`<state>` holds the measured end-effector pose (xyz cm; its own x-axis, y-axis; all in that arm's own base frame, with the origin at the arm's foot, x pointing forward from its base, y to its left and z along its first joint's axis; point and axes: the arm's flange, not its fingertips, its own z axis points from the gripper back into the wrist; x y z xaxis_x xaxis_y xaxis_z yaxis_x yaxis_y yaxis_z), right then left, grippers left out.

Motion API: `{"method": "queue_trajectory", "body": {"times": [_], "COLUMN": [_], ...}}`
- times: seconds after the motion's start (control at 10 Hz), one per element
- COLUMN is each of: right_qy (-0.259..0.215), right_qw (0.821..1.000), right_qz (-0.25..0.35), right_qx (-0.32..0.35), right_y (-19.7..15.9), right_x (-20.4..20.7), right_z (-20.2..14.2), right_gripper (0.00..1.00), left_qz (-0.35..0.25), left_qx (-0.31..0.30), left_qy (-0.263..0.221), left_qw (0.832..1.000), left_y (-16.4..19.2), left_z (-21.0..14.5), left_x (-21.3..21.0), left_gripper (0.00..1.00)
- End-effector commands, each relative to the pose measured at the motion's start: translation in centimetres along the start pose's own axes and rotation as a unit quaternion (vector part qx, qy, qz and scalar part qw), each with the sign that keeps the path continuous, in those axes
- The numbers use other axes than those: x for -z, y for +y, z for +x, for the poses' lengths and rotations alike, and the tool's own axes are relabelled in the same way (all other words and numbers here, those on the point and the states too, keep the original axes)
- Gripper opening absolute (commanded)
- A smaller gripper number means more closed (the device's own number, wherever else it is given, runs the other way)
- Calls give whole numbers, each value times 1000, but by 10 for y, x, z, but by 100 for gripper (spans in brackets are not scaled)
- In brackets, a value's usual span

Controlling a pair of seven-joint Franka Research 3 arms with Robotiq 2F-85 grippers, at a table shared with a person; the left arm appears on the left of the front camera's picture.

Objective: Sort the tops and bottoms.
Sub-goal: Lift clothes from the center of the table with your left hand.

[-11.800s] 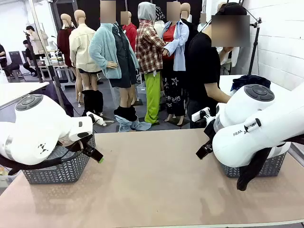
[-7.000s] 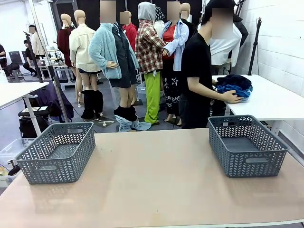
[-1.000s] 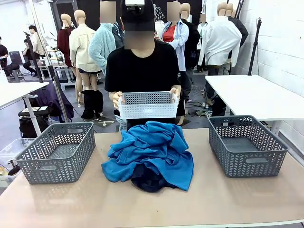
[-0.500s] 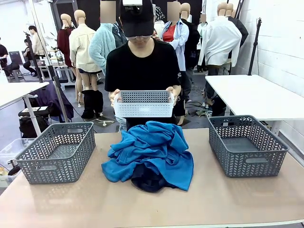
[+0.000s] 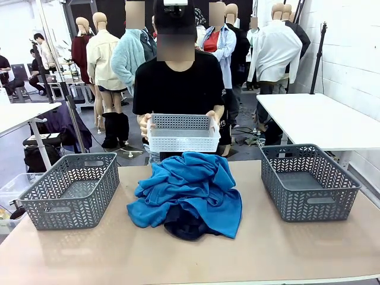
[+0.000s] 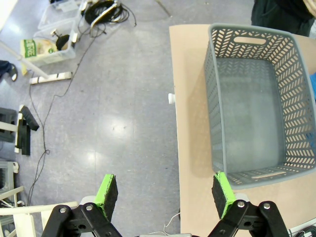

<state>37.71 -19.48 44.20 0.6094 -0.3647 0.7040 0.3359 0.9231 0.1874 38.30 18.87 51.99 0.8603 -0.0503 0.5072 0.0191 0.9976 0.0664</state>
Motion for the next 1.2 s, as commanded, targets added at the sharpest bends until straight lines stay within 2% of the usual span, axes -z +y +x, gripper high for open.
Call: {"method": "queue_trajectory", "body": {"times": [0.0,1.1], "right_qy": [3,3], "right_qw": [1000,1000], "right_qz": [-5,-5], "right_qx": [10,10], "right_y": [4,4], "right_x": [1,1], "right_z": [-1,-1], "right_gripper": [100,100], "left_qz": [-5,-5], "left_qx": [-1,-1], "left_qy": [-3,-3], "left_qw": [1000,1000], "left_y": [1,1], "left_z": [-3,-3], "left_x": [-1,-1], "left_gripper": [100,100]}}
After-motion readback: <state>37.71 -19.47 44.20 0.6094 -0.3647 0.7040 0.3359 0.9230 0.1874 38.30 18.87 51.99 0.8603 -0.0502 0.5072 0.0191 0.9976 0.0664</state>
